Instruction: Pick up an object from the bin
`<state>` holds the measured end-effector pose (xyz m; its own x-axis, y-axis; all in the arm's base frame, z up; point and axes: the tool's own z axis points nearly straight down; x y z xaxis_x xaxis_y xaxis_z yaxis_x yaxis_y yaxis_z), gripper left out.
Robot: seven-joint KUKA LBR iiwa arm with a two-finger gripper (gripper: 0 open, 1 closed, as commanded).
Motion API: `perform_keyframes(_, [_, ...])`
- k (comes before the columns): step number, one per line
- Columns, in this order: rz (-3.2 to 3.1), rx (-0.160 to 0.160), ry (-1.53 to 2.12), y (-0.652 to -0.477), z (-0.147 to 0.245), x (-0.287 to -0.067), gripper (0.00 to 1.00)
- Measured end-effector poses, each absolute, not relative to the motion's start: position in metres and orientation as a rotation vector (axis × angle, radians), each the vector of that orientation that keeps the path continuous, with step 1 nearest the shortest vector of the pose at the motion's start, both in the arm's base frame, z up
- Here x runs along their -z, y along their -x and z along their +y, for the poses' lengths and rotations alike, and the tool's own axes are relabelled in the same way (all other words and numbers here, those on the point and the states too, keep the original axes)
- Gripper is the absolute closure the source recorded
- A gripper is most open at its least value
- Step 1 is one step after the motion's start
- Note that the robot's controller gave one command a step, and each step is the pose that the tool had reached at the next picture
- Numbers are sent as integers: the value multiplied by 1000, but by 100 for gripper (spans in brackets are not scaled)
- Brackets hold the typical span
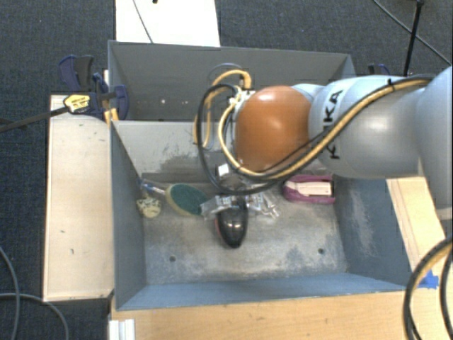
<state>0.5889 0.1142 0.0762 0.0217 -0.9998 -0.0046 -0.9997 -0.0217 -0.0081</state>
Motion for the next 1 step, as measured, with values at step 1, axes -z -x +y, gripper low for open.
perform_keyframes(1, [2206,1,2230,-591,115,-87,100])
